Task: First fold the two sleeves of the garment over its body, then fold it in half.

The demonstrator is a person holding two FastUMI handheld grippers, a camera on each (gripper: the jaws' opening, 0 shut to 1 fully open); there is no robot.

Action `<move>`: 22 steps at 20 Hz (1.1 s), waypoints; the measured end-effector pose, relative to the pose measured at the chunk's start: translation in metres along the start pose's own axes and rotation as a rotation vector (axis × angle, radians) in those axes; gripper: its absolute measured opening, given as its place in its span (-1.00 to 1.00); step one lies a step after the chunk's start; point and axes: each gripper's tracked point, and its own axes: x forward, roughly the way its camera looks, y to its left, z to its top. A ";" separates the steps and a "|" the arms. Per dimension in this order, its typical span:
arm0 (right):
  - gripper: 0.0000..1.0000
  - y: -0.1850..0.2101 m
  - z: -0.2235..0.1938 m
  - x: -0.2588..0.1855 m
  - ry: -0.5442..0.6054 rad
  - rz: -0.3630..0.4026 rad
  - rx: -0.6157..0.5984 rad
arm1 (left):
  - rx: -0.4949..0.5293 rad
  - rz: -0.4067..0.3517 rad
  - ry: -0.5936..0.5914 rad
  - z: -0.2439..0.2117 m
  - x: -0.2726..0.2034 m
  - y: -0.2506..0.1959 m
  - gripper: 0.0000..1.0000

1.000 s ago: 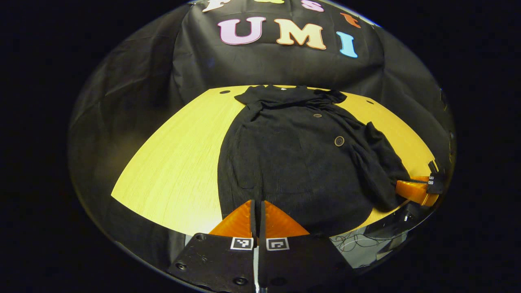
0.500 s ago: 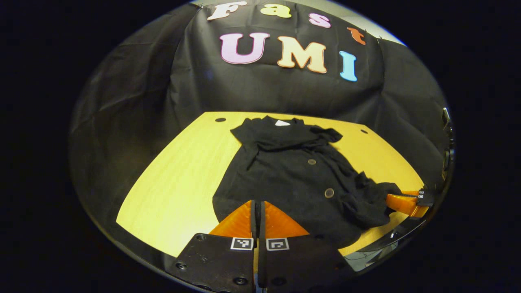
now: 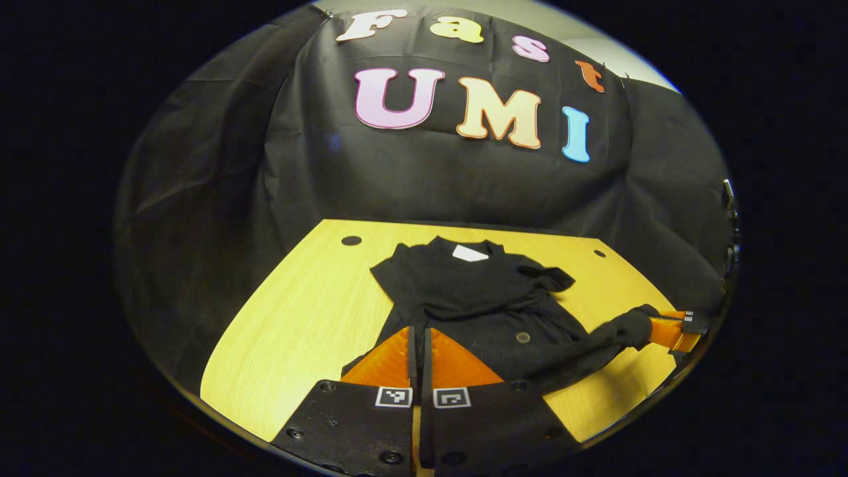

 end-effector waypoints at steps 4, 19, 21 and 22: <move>-0.91 -0.004 0.048 0.035 -0.045 -0.014 -0.021 | 0.023 -0.007 -0.050 0.035 0.038 0.009 -1.00; -0.92 -0.027 0.150 0.148 -0.091 -0.089 -0.023 | 0.096 -0.047 -0.192 0.131 0.157 0.005 -1.00; -0.91 -0.026 0.160 0.163 -0.102 -0.096 -0.027 | 0.097 -0.041 -0.198 0.137 0.174 0.006 -1.00; -0.91 -0.027 0.163 0.172 -0.100 -0.102 -0.030 | 0.092 -0.042 -0.200 0.139 0.183 0.005 -1.00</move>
